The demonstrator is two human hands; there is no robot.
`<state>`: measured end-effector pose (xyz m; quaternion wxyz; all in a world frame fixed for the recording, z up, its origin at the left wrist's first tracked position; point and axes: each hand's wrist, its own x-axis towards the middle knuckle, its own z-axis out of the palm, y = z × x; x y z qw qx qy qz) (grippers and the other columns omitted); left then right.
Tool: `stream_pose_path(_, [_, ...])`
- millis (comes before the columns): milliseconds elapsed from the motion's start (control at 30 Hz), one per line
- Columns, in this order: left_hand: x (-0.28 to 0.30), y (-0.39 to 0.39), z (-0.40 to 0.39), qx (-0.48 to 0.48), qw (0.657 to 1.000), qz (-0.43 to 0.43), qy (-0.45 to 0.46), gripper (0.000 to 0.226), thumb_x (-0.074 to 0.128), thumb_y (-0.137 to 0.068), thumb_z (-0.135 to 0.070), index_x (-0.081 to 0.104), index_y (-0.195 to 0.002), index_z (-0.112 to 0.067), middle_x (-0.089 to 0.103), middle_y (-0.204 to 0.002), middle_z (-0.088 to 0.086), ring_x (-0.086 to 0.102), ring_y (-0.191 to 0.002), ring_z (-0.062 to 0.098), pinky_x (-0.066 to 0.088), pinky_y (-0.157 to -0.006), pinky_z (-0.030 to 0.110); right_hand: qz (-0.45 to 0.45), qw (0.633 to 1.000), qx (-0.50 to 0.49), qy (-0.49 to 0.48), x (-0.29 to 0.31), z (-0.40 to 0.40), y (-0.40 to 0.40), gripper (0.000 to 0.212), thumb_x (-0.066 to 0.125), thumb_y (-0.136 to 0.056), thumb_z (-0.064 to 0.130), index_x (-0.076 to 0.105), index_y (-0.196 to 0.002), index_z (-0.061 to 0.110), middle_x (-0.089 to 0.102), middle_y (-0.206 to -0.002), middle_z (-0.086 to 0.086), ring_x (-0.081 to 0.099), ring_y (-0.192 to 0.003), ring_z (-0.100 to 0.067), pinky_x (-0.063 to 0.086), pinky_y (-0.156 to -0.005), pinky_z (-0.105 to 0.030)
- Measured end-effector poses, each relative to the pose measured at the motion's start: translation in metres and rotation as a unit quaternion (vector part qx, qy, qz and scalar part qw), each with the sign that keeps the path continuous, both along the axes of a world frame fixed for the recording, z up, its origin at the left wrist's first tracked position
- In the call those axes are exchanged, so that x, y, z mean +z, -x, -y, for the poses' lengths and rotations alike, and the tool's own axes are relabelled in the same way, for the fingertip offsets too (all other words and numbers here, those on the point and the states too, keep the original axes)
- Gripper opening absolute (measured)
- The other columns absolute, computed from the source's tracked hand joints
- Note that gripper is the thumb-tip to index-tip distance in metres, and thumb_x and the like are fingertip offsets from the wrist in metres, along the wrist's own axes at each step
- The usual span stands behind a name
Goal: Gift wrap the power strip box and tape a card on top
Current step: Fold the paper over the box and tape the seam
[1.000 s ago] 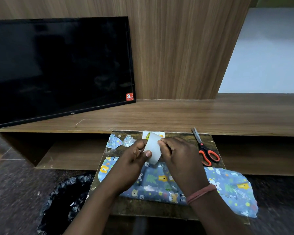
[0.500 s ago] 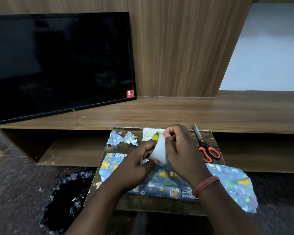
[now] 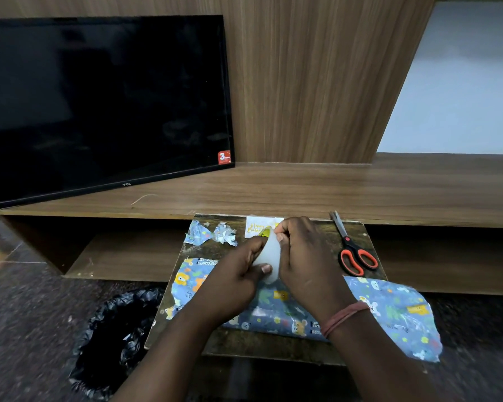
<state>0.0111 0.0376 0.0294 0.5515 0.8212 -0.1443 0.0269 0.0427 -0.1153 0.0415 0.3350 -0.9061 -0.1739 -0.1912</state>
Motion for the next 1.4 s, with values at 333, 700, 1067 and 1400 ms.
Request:
stream_pose_path(333, [0.0, -0.005, 0.003, 0.032, 0.999, 0.02, 0.003, 0.003, 0.062, -0.095, -0.01, 0.061, -0.093, -0.01, 0.052, -0.07, 0.0, 0.045, -0.068, 0.006, 0.04, -0.067, 0.032, 0.033, 0.999, -0.015, -0.009, -0.002, -0.008, 0.004, 0.018, 0.064, -0.083, -0.007, 0.056, -0.085, 0.009, 0.055, -0.088, -0.008, 0.052, -0.08, -0.03, 0.024, -0.067, -0.029])
stream_pose_path(700, [0.006, -0.012, -0.003, 0.012, 0.979, -0.09, 0.183, 0.042, 0.055, -0.081, 0.012, 0.063, -0.118, -0.006, 0.071, -0.108, 0.022, 0.063, -0.096, 0.024, 0.047, -0.085, 0.042, 0.057, 0.998, 0.014, 0.024, -0.003, -0.012, 0.014, 0.018, 0.067, -0.086, -0.003, 0.057, -0.081, 0.011, 0.055, -0.085, -0.004, 0.052, -0.078, -0.024, 0.032, -0.067, -0.031])
stream_pose_path(1067, [0.016, -0.013, -0.012, -0.007, 0.939, -0.138, 0.314, 0.031, 0.047, -0.095, 0.018, 0.06, -0.113, -0.003, 0.073, -0.104, 0.011, 0.069, -0.077, 0.01, 0.051, -0.064, 0.016, 0.028, 0.997, 0.042, -0.052, 0.003, -0.007, 0.018, 0.028, 0.068, -0.088, 0.013, 0.059, -0.115, 0.016, 0.049, -0.115, 0.002, 0.053, -0.101, -0.016, 0.042, -0.085, -0.024])
stream_pose_path(1400, [0.015, -0.001, -0.002, 0.006, 0.999, 0.034, -0.01, 0.021, 0.06, -0.101, -0.008, 0.058, -0.12, -0.015, 0.066, -0.096, -0.018, 0.061, -0.09, 0.003, 0.046, -0.082, 0.021, 0.033, 0.995, 0.015, -0.095, 0.012, 0.002, 0.013, 0.015, 0.064, -0.091, 0.009, 0.061, -0.102, 0.019, 0.053, -0.105, 0.004, 0.057, -0.085, -0.01, 0.045, -0.078, -0.027])
